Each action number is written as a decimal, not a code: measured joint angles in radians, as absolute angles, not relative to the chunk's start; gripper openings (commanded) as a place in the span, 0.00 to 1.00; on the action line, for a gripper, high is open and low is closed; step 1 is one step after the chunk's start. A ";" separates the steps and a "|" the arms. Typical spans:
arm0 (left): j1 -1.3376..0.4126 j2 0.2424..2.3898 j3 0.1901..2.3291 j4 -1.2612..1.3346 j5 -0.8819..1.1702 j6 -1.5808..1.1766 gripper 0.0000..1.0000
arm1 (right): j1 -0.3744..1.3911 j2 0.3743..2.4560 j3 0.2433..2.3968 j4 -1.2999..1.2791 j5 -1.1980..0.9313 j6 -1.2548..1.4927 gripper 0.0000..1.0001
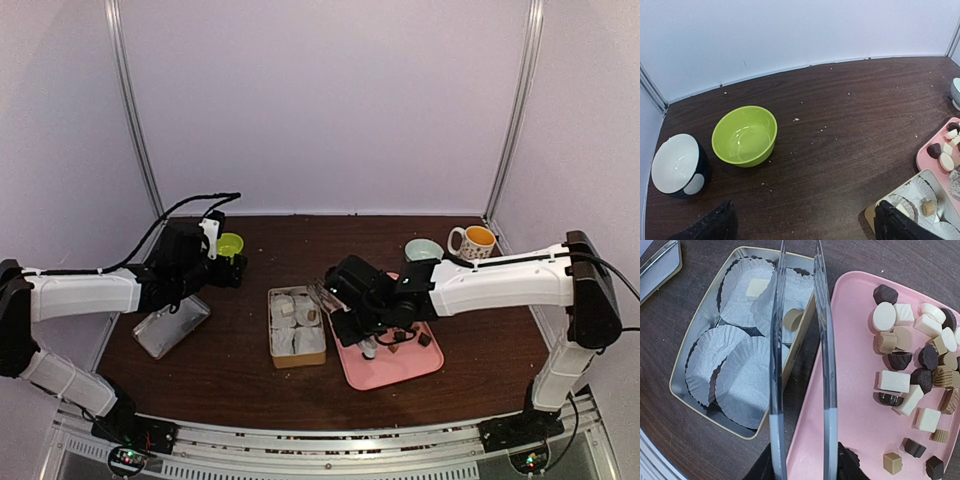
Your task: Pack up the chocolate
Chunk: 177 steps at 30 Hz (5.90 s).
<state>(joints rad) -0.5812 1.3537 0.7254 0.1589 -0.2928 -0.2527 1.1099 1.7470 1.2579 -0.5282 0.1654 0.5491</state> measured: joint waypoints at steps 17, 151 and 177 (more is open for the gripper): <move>-0.581 1.354 0.725 0.159 -0.296 -0.252 0.97 | 1.114 1.467 1.146 -0.760 0.127 0.545 0.32; -0.581 1.353 0.725 0.158 -0.310 -0.244 0.98 | 1.075 1.528 1.185 -0.767 0.200 0.557 0.36; -0.581 1.353 0.725 0.158 -0.310 -0.244 0.98 | 0.973 1.712 1.193 -0.732 0.116 0.522 0.36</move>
<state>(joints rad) -0.5812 1.3529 0.7254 0.1577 -0.3096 -0.2440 0.9726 1.7123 1.1931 -0.7322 0.1158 0.5220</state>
